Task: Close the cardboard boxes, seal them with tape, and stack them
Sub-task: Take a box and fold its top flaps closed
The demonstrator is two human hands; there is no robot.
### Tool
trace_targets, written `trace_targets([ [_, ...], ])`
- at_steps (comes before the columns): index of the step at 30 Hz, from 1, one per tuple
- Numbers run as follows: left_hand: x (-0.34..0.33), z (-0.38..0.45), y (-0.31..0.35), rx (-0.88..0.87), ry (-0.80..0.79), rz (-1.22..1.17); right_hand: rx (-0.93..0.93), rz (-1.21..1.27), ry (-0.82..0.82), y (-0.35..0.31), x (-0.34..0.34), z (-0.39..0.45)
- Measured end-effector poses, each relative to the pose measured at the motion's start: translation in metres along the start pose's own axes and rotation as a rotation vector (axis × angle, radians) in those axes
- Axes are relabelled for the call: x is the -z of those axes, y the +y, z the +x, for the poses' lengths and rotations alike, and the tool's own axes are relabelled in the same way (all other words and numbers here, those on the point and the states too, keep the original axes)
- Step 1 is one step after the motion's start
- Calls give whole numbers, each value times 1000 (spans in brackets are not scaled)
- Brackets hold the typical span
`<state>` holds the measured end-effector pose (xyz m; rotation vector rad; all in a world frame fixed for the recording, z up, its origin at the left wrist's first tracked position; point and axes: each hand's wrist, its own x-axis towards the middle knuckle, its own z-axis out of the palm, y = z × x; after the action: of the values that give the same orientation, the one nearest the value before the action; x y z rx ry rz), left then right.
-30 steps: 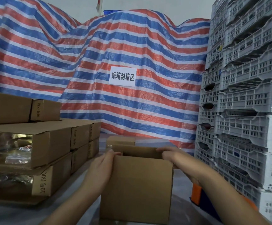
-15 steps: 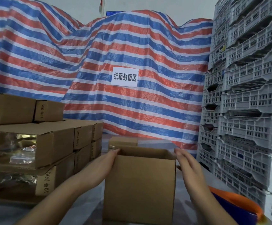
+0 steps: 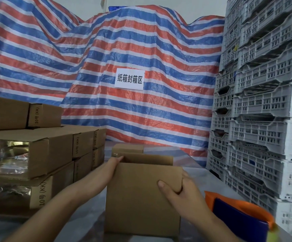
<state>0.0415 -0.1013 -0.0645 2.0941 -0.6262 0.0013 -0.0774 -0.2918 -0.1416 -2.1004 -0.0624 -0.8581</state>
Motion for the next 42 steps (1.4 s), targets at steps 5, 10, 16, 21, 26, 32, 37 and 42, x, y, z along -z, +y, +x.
trace_targets([
  [5,-8,-12,-54,-37,-91,-215,23,8,-47,3,4,1],
  [10,-8,-27,-49,-39,31,-214,-45,66,-3,3,4,0],
  [16,-4,-39,-54,-266,31,-215,-85,79,-43,-1,12,9],
  [21,5,-31,-46,-315,5,-224,-85,83,-113,-6,24,29],
  [26,-3,-19,-56,-221,62,-423,-109,308,-15,16,11,32],
  [32,-11,-21,-60,-169,111,-581,-177,518,106,35,2,35],
  [37,-13,-17,-62,-167,33,-663,-240,690,-28,39,7,38],
  [42,-16,-14,-65,-200,-41,-722,-248,717,-96,38,8,37],
])
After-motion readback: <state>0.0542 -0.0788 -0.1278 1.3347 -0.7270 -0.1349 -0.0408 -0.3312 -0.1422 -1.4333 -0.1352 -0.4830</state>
